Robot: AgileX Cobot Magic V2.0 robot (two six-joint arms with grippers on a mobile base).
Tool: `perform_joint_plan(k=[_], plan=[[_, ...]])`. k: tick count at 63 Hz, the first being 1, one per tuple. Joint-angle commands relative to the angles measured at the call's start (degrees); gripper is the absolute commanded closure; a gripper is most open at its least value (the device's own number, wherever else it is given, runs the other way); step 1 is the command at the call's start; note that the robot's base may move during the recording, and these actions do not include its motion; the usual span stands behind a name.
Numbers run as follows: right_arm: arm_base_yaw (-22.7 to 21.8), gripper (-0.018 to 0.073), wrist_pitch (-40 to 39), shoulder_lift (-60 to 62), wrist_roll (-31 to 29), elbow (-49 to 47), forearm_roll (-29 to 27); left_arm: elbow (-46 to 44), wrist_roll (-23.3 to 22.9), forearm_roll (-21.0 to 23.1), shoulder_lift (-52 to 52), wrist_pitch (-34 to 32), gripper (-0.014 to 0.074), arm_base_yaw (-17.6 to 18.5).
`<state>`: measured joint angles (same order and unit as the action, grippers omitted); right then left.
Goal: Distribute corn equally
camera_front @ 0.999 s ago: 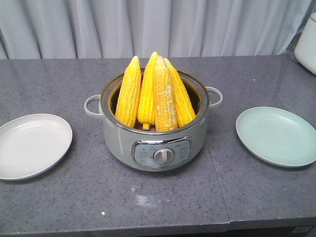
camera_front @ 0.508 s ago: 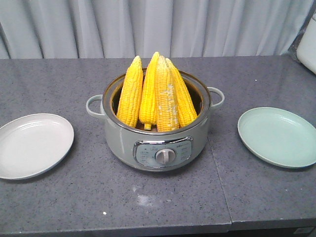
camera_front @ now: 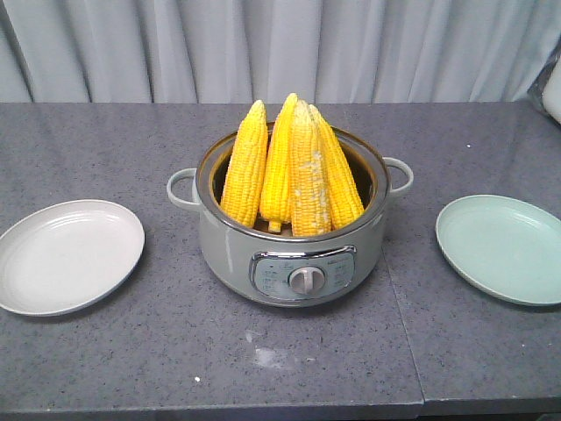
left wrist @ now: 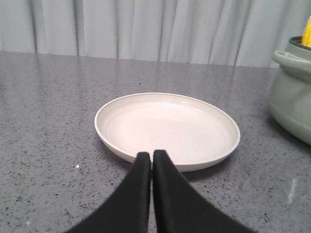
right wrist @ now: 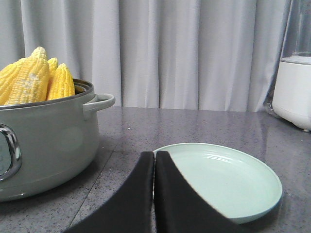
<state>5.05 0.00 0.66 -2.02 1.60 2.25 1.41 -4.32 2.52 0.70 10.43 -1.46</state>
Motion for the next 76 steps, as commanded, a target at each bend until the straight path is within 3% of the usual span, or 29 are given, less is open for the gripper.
perform_joint_plan(k=[1, 76], plan=[[-0.5, 0.0564, -4.7, 0.5, -0.4, 1.1, 0.5, -1.3, -0.2, 0.5, 0.8, -4.0, 0.0602, 0.0], [-0.5, 0.0564, -4.7, 0.5, -0.4, 1.1, 0.5, -1.3, -0.2, 0.5, 0.8, -4.0, 0.0602, 0.0]])
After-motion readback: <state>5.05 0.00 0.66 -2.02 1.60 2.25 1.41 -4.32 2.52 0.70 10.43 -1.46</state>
